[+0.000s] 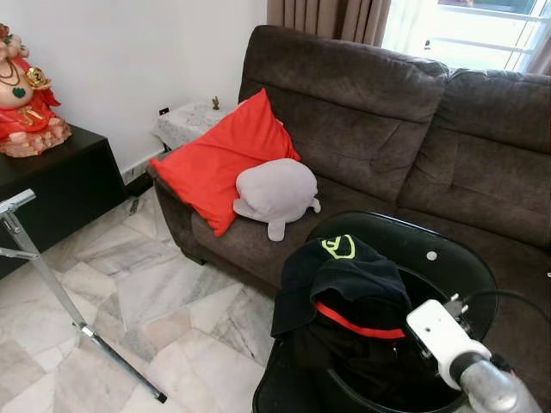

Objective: Hang hanger

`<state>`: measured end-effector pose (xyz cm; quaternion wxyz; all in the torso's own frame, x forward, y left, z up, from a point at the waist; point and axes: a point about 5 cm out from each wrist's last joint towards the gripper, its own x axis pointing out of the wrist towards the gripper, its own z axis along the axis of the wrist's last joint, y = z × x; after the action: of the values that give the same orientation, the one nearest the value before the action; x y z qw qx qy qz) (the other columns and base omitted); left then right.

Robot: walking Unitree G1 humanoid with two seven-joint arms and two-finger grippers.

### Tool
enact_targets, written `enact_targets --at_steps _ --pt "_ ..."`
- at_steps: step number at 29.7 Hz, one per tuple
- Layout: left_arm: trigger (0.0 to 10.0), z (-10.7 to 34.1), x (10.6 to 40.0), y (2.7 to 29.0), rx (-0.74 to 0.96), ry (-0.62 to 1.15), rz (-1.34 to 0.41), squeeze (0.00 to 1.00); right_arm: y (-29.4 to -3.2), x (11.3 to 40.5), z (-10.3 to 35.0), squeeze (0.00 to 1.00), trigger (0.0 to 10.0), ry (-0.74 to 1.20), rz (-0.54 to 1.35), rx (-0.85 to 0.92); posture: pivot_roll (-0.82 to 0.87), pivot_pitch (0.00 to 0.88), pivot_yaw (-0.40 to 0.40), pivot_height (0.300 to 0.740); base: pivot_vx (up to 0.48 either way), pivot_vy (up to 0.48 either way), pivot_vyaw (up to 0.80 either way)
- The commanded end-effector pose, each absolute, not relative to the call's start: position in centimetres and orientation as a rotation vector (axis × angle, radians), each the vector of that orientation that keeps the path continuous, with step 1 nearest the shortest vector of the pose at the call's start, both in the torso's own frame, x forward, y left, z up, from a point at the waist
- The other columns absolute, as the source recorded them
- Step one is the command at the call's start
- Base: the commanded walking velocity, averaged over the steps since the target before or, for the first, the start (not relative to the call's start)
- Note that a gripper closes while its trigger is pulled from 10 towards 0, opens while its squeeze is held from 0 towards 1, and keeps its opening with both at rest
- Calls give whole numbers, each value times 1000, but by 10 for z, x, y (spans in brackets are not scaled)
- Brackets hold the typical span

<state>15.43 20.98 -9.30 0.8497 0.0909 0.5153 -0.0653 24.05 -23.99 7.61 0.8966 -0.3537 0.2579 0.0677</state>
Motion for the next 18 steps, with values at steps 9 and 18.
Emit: enact_targets --at_steps 9,18 --pt "10000 -94 153 211 196 1102 -138 0 -237 248 48 0 10000 563 111 -754 48 0 -8 740 0 0 0" --pt "10000 -94 153 211 197 1103 -142 0 -243 263 36 0 10000 551 98 -797 59 0 -2 740 0 0 0"
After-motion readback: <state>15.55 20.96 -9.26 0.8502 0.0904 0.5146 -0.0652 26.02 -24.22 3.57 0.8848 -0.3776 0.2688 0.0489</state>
